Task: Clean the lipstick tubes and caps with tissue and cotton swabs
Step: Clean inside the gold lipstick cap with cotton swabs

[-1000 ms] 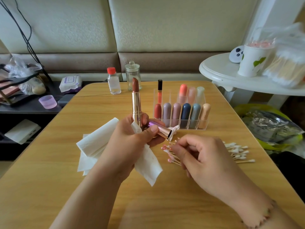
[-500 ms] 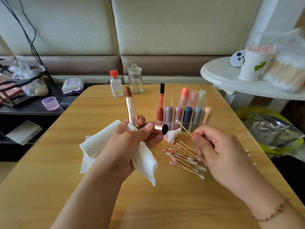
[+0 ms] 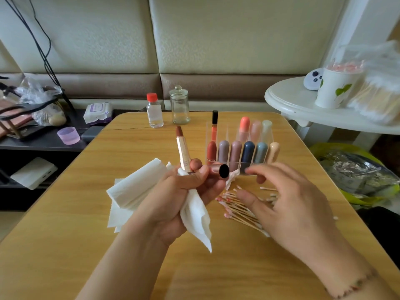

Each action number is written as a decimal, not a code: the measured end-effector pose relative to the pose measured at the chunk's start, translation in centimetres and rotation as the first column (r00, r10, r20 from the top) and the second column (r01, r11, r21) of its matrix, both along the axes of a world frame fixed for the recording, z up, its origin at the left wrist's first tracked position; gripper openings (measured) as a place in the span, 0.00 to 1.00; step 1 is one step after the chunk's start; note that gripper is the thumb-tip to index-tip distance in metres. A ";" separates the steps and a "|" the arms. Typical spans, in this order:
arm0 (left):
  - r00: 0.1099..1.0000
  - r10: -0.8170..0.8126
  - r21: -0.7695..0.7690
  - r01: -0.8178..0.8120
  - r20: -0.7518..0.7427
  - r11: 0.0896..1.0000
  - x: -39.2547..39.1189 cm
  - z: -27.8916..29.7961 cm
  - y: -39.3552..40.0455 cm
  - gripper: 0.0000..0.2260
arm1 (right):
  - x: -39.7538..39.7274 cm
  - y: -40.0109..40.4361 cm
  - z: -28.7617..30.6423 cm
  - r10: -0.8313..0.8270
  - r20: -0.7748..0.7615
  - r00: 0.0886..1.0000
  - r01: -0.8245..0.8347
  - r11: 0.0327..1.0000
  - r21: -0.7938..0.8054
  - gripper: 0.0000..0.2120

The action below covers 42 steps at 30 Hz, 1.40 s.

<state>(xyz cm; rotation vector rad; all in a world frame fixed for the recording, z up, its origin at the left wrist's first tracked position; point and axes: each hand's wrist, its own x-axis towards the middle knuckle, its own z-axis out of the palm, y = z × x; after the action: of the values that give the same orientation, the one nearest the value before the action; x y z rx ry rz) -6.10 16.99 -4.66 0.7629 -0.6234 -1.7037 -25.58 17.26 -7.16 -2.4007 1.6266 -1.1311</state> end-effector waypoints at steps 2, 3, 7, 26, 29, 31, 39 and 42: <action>0.995 -0.076 -0.004 0.076 -0.060 0.997 -0.5 -0.3 0.2 0.09 | 0.6 0.3 0.1 0.169 0.219 0.961 -0.167 0.986 -0.024 0.24; 0.989 -0.123 -0.023 0.121 -0.082 0.992 -0.7 -0.5 0.3 0.09 | 1.0 0.5 0.1 0.226 0.270 0.936 -0.226 0.974 -0.032 0.25; 0.969 -0.216 -0.103 0.205 -0.118 0.973 -1.2 -1.2 0.4 0.08 | 2.4 0.7 0.0 0.295 0.494 0.818 -0.321 0.946 -0.032 0.18; 0.988 -0.079 -0.354 0.122 0.134 0.927 -3.2 -1.2 1.4 0.21 | 3.5 1.4 0.8 0.108 0.911 0.399 -0.633 0.751 0.188 0.09; 0.999 -0.023 -0.372 0.038 0.043 0.927 -2.5 -0.8 1.0 0.23 | 3.4 1.1 0.3 0.074 0.881 0.467 -0.558 0.798 0.228 0.06; 0.999 0.023 -0.388 -0.010 0.028 0.921 -2.0 -0.6 0.8 0.20 | 3.4 1.2 0.4 0.081 0.859 0.506 -0.549 0.798 0.249 0.10; 0.998 0.022 -0.391 -0.041 -0.051 0.920 -1.8 -0.6 0.6 0.14 | 3.4 1.6 1.0 0.026 0.922 0.387 -0.628 0.739 0.243 0.10; 0.997 0.076 -0.362 -0.079 -0.024 0.929 -1.9 -0.4 0.7 0.10 | 3.3 1.5 1.1 0.004 0.927 0.375 -0.627 0.738 0.251 0.08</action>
<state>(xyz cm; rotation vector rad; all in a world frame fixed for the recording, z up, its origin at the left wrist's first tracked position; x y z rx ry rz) -7.95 17.67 -5.09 0.5071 -0.8616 -1.4612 -22.29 18.78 -6.09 -1.1866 0.8110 -1.2185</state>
